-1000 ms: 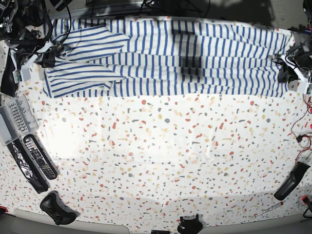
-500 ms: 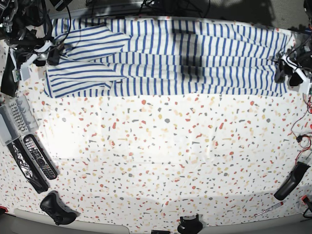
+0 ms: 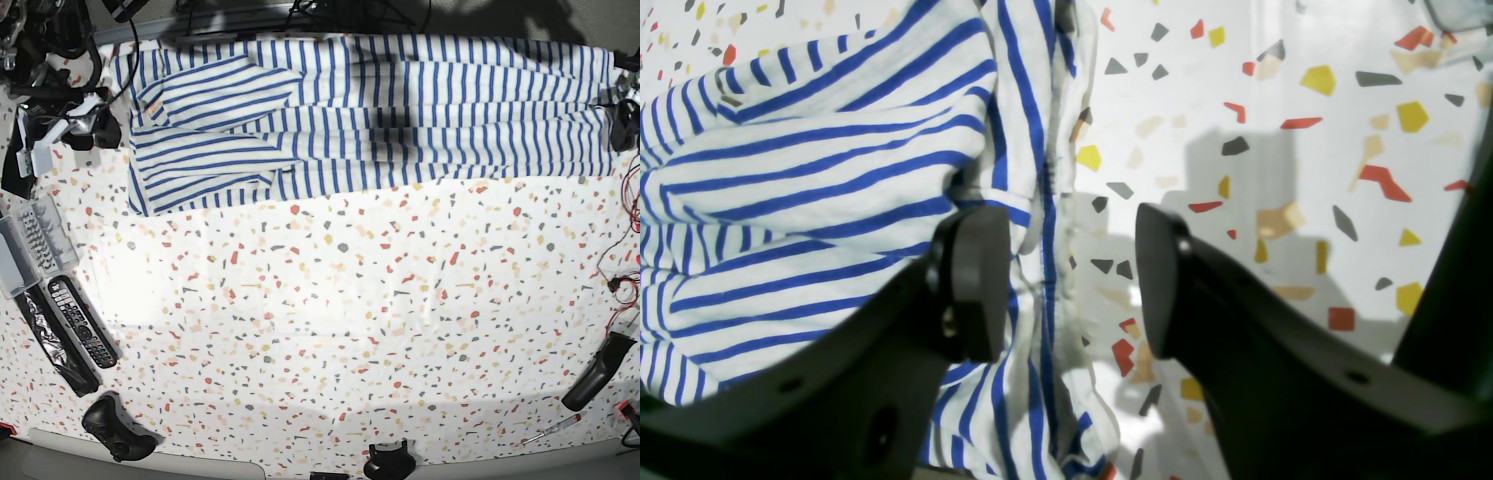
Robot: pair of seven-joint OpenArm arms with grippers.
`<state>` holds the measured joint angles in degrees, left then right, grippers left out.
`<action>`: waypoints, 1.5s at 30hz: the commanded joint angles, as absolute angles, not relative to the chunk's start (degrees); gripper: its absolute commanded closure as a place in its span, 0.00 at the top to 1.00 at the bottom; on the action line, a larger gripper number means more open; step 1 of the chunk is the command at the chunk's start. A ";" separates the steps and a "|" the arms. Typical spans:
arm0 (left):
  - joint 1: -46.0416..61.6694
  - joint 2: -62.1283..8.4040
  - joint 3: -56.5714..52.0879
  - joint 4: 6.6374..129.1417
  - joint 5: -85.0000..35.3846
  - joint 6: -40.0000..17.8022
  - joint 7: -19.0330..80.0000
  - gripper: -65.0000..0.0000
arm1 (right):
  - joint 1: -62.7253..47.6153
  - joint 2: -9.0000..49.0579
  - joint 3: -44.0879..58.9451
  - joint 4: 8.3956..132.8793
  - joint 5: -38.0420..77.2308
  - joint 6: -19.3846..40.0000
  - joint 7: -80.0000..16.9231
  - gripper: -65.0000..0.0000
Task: Layout the t-shirt on the table in an organized manner, then fold the t-shirt properly
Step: 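Lower the folded hem and release it with both grippers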
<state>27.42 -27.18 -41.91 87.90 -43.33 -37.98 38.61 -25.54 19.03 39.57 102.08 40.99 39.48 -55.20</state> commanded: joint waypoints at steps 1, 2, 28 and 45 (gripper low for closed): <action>27.59 -27.90 -42.33 88.82 -44.42 -38.26 37.08 0.49 | -25.43 20.01 40.12 103.11 42.24 40.00 -54.06 0.45; 27.62 -27.57 -42.33 88.82 -44.40 -38.24 37.08 0.49 | -25.43 20.01 40.12 103.11 42.22 40.00 -54.06 0.45; 27.29 -24.12 -42.33 78.30 -44.56 -40.00 35.46 0.49 | -25.41 20.01 40.12 103.11 42.24 40.00 -54.00 0.45; 27.46 -24.12 -42.28 78.30 -49.63 -40.00 36.10 0.00 | -25.41 20.01 40.12 103.11 42.24 40.00 -54.00 0.45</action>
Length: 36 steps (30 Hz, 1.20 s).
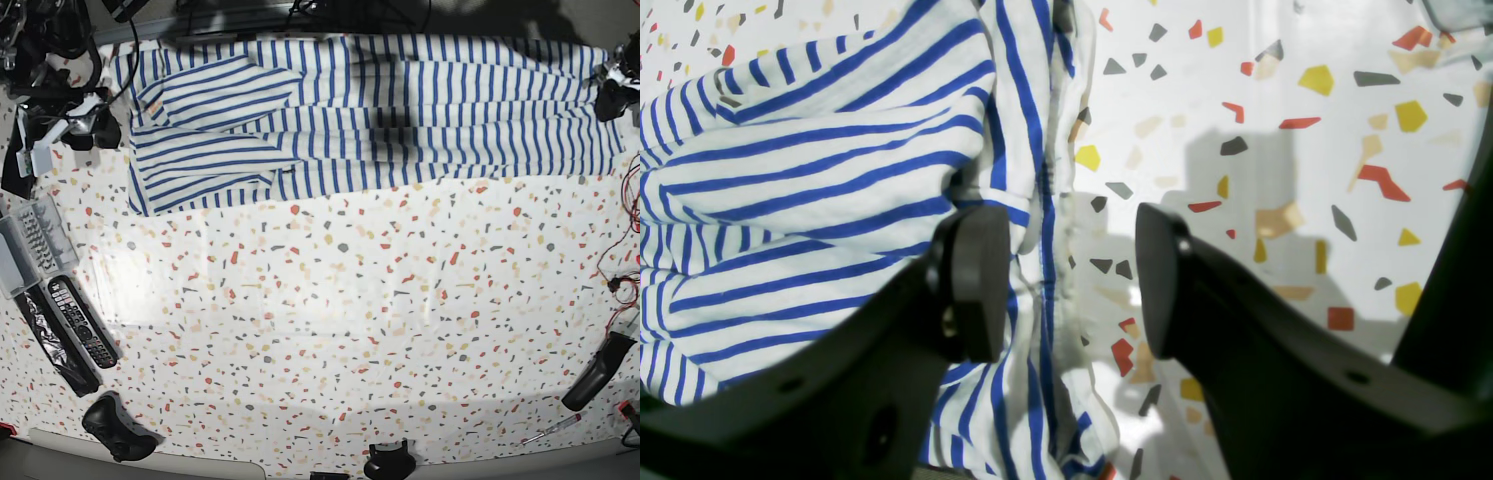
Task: Layout the t-shirt on the table in an organized manner, then fold the t-shirt properly
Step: 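Lower the folded hem and release it with both grippers, then grasp the shirt end near the left gripper and fold it toward the middle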
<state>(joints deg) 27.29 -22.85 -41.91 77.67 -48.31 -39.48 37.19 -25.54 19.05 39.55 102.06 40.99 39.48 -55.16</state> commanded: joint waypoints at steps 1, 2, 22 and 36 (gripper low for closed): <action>27.46 -24.14 -42.28 78.30 -49.60 -40.00 34.59 0.00 | -25.41 20.01 40.12 103.11 42.24 40.00 -54.02 0.45; 27.44 -24.14 -42.28 78.30 -49.60 -40.00 33.65 0.10 | -25.41 20.01 40.12 103.11 42.24 40.00 -54.02 0.45; 27.44 -23.18 -32.12 78.30 -46.57 -40.00 32.91 0.43 | -25.41 20.01 40.12 103.11 42.24 40.00 -54.06 0.45; 27.46 -23.35 -39.35 78.30 -46.59 -40.00 26.83 0.00 | -25.41 20.01 40.12 103.11 42.24 40.00 -54.02 0.45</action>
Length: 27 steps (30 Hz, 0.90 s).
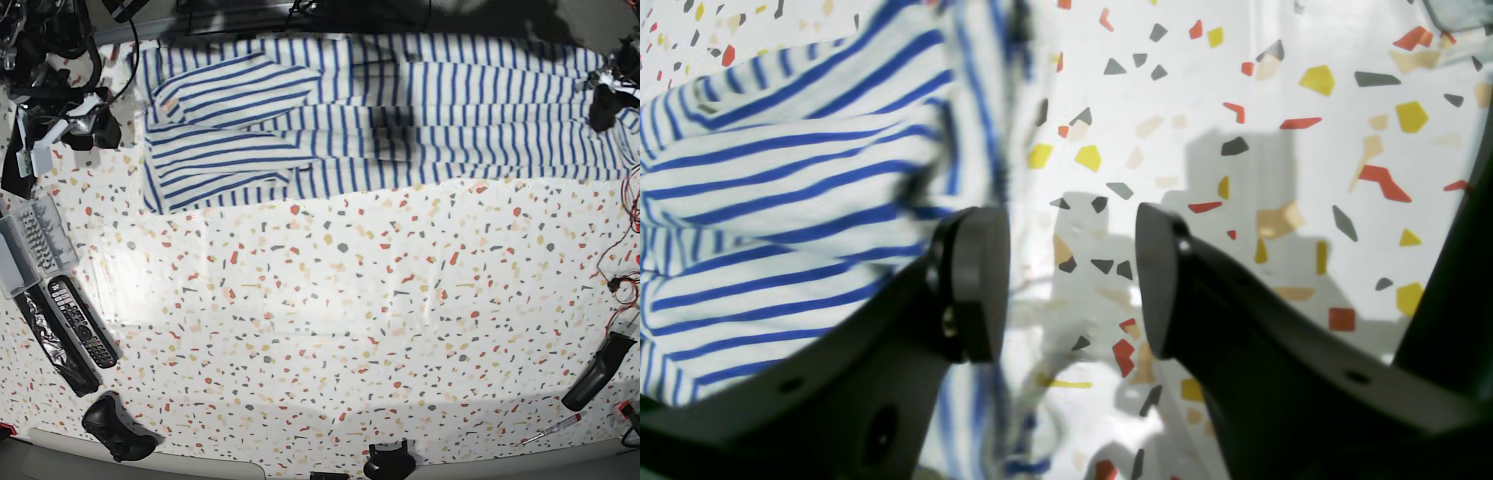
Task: Layout the t-shirt on the table in an organized manner, then fold the t-shirt properly
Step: 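Grasp the shirt end near the left gripper and fold it toward the middle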
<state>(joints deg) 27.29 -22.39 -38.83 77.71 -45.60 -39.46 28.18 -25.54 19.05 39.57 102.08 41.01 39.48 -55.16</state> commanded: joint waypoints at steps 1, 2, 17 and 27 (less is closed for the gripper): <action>27.44 -23.38 -39.62 78.30 -46.59 -40.00 24.99 0.00 | -25.41 20.01 40.12 103.11 42.24 40.00 -54.02 0.45; 27.35 -23.38 -39.83 78.30 -46.57 -40.00 23.24 0.00 | -25.41 20.01 40.12 103.11 42.24 40.00 -54.02 0.45; 26.35 -22.48 -39.81 90.45 -52.16 -40.00 41.04 0.00 | -25.41 19.99 40.12 103.11 42.26 40.00 -54.02 0.45; 30.81 -8.71 -36.69 113.73 -52.18 -33.80 48.69 0.00 | -25.41 19.99 40.12 103.11 42.68 40.00 -54.00 0.45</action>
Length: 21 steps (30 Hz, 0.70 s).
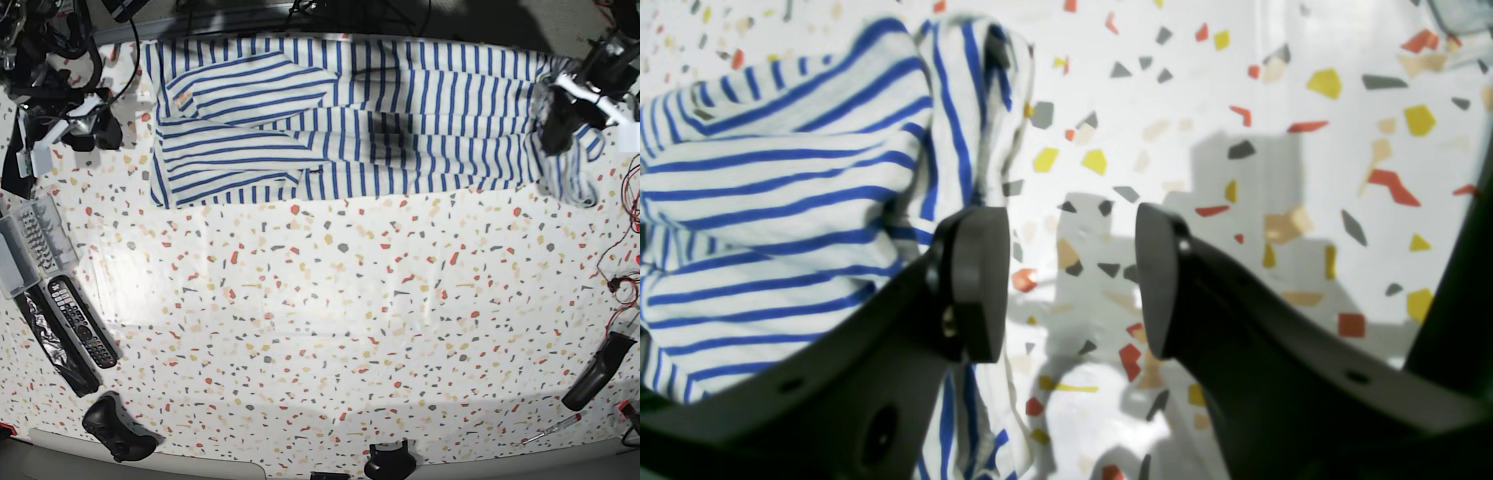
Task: Layout the t-shirt on the table in an organized manner, then fold the t-shirt properly
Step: 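Grasp the shirt end near the left gripper and fold it toward the middle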
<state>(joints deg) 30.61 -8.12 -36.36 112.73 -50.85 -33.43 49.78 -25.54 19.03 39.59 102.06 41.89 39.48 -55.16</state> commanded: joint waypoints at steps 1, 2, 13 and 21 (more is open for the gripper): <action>30.81 -8.21 -35.11 114.17 -52.18 -33.80 48.64 0.00 | -25.41 19.99 40.12 103.11 42.70 40.00 -54.00 0.45; 30.79 -7.94 -33.01 114.21 -52.18 -33.78 48.60 0.00 | -25.39 19.99 40.12 103.11 42.70 40.00 -54.00 0.45; 30.74 -7.77 -11.33 114.21 -43.88 -25.30 44.84 0.00 | -25.41 19.99 40.12 103.11 42.68 40.00 -54.02 0.45; 29.98 -7.46 -5.08 114.21 -37.50 -19.86 40.49 0.00 | -25.41 19.99 40.12 103.11 42.68 40.00 -54.02 0.45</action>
